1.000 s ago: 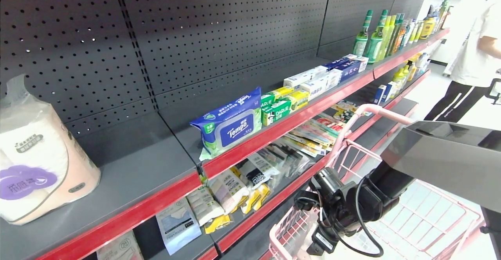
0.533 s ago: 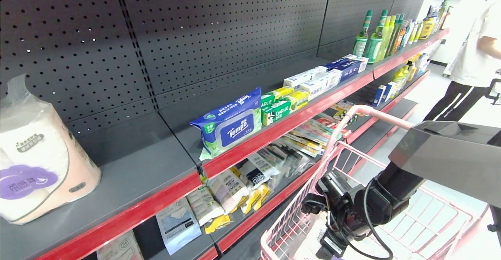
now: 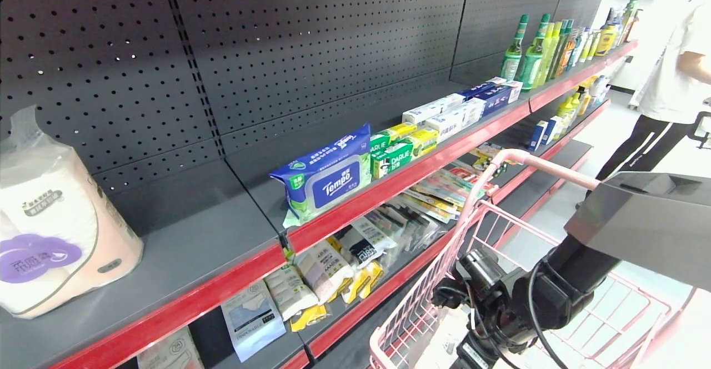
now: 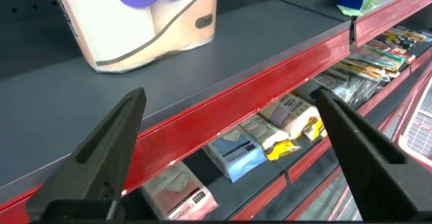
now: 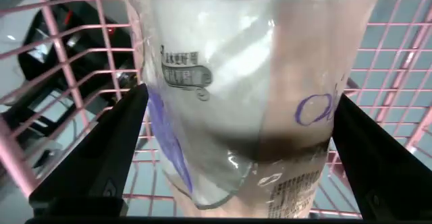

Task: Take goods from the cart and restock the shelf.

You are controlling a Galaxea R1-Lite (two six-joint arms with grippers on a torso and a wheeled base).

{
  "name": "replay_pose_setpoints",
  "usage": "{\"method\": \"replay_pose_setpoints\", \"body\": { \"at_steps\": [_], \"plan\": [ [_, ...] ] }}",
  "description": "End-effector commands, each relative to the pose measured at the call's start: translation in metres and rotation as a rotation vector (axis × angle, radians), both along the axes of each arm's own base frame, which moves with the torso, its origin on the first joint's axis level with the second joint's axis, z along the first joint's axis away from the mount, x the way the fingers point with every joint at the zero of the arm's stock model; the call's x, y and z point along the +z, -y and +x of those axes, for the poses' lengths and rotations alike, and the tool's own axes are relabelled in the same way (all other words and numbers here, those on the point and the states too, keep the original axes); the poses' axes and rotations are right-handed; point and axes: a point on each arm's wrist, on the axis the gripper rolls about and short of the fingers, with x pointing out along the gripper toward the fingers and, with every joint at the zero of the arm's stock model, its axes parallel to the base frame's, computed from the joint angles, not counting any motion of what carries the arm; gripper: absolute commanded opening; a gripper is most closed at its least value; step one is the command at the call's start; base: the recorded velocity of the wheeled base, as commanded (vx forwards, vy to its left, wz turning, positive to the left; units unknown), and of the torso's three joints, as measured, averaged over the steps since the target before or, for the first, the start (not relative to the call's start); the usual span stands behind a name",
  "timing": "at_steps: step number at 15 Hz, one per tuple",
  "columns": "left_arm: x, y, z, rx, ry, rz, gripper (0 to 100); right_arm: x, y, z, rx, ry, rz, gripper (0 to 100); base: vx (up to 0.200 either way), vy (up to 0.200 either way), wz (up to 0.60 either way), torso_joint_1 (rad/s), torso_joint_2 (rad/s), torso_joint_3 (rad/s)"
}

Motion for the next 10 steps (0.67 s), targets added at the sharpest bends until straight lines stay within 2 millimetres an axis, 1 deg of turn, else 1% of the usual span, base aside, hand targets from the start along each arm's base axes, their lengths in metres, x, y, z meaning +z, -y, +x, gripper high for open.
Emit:
{"method": "replay_pose_setpoints", "body": {
  "at_steps": [1, 9, 10],
  "plan": [
    [0.0, 0.0, 0.0, -0.001, 0.0, -0.001, 100, 0.0016, -0.008, -0.0066, 0.015, -0.005, 0.01, 100, 0.0, 0.0, 0.0, 0.0, 0.0, 0.0],
    [0.0, 0.0, 0.0, 0.001, 0.0, -0.001, 100, 0.0009, -0.0095, -0.0093, 0.03, -0.009, 0.005, 100, 0.0, 0.0, 0.0, 0.0, 0.0, 0.0],
    [0.0, 0.0, 0.0, 0.001, 0.0, -0.001, 100, 0.0007, -0.0093, -0.0097, 0.032, -0.01, 0.003, 100, 0.0, 0.0, 0.0, -0.056, 0.14, 0.105]
  ]
}}
